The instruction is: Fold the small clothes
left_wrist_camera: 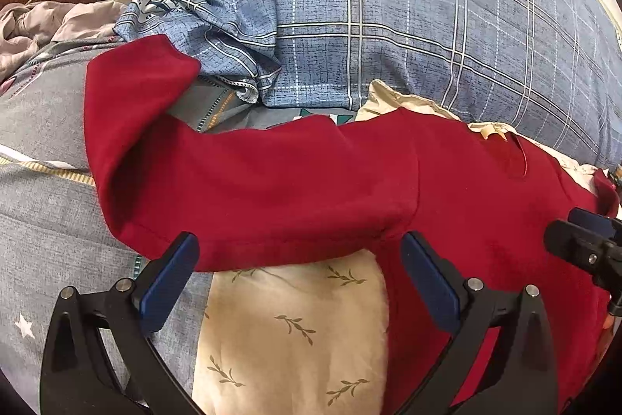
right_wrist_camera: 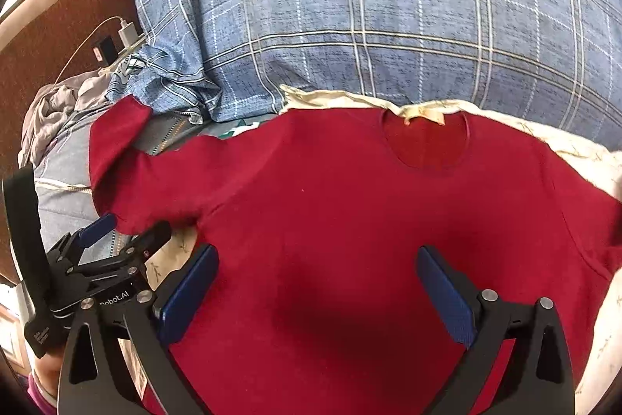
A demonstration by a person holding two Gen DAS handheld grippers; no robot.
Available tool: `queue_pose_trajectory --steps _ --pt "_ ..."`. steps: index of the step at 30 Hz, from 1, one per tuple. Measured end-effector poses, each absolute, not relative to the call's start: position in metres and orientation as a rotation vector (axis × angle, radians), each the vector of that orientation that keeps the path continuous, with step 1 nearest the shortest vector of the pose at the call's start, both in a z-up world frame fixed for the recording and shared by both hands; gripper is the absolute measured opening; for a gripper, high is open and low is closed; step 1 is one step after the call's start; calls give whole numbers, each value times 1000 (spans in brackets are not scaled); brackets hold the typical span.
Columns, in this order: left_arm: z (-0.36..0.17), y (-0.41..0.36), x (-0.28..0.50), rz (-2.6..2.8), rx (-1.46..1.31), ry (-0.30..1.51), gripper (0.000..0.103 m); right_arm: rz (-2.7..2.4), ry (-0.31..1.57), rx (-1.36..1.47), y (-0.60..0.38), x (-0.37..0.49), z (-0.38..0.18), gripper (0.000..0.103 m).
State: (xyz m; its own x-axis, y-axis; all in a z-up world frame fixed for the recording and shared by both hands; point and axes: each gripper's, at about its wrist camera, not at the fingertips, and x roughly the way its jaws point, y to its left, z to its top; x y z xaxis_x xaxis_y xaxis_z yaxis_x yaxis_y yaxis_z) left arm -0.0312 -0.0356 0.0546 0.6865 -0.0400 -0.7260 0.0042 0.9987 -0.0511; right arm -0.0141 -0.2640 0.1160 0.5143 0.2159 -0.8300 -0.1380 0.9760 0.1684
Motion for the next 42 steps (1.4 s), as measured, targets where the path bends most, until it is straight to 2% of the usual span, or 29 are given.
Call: queue_pose_trajectory --steps 10,19,31,34,42 --pt "52 -35 -28 -14 -42 818 103 240 1028 67 -251 -9 107 97" --pt "51 -27 -26 10 -56 821 103 289 1025 84 -241 2 109 86" --pt "52 2 -23 80 -91 832 103 363 1056 82 -213 33 102 86" --pt "52 4 -23 80 -96 830 103 379 1055 60 -201 38 100 80" --pt "52 3 -22 50 -114 831 103 277 1033 -14 -207 35 95 81"
